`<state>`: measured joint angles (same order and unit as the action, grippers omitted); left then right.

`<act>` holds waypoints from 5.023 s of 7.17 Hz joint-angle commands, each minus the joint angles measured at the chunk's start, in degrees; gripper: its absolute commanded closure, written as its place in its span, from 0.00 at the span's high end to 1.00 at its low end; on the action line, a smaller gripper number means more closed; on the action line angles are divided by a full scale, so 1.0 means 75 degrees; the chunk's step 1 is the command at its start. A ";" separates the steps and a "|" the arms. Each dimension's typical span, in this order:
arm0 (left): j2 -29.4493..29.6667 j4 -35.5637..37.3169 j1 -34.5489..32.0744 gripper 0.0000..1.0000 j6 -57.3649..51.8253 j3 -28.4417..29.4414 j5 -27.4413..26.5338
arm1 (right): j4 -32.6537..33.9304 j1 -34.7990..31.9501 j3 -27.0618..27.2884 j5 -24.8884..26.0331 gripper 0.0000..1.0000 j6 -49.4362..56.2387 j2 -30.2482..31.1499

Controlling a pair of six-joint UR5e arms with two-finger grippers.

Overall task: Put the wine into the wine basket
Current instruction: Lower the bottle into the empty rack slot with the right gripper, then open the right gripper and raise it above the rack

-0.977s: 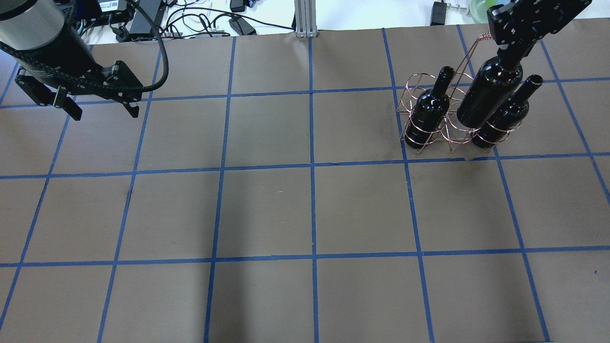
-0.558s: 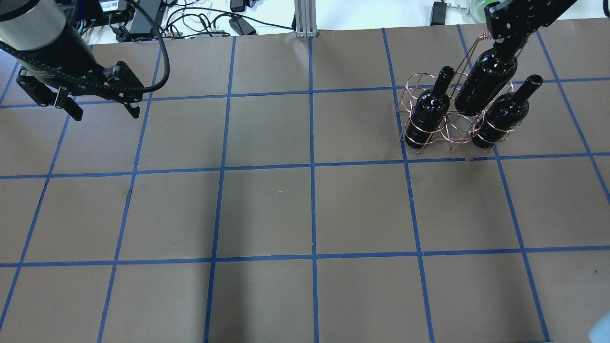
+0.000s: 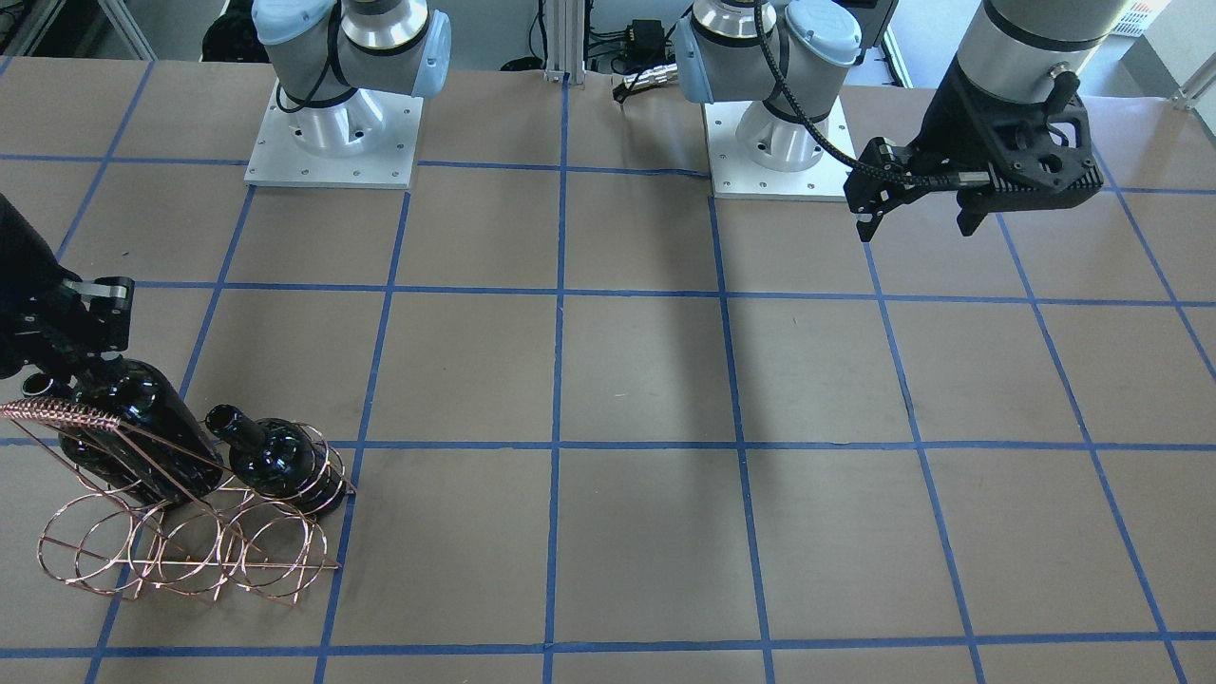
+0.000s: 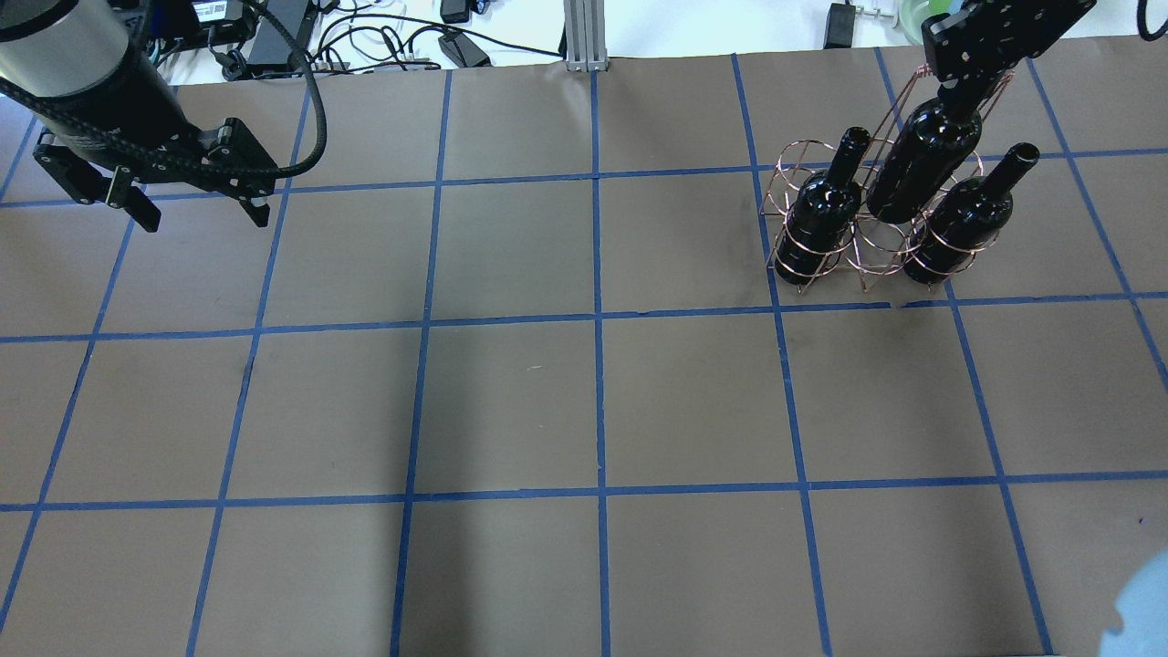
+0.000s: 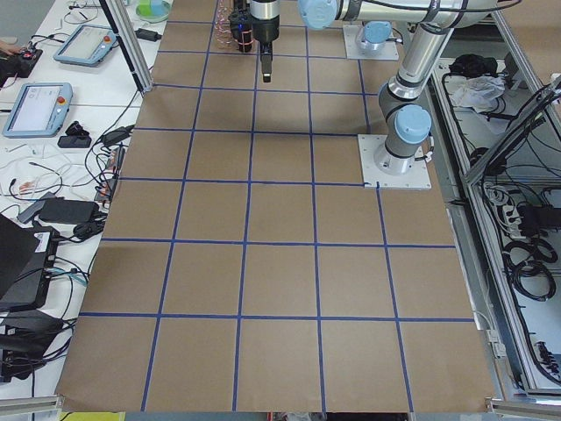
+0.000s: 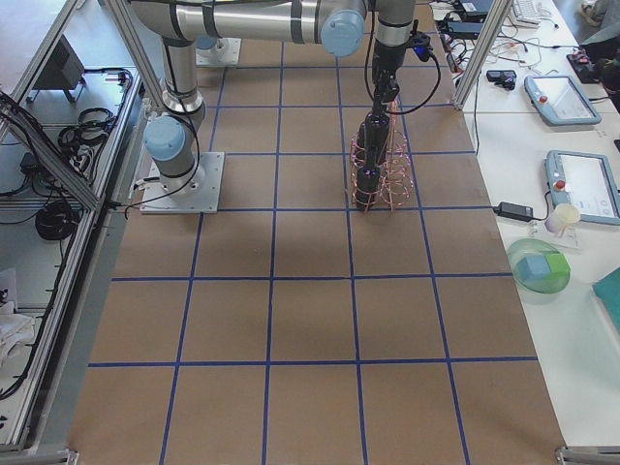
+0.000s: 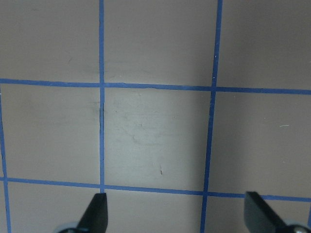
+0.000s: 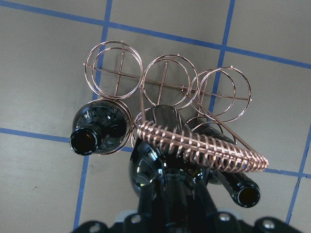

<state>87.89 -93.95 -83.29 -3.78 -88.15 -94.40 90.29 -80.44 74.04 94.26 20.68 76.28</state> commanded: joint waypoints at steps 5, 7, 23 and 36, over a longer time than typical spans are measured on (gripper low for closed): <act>0.0000 0.0000 -0.0027 1.00 0.0000 0.0000 0.0000 | -0.0121 0.0003 0.0276 0.0030 0.22 0.0688 0.0036; 0.0000 0.0000 -0.0028 1.00 0.0000 0.0000 0.0000 | -0.0039 0.0003 0.0462 0.0006 0.21 0.0723 -0.0058; -0.0293 -0.0070 -0.0684 1.00 0.0129 0.0094 0.0594 | -0.0519 -0.0521 0.0979 -0.0345 0.99 -0.0290 0.1500; -0.0223 -0.0082 -0.0637 1.00 0.0012 -0.0047 0.0492 | -0.0999 -0.1345 0.0979 -0.0393 1.00 -0.3471 0.2052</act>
<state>86.32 -94.56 -88.19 -3.52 -88.29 -90.69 82.96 -90.47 81.32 91.37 -4.58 91.56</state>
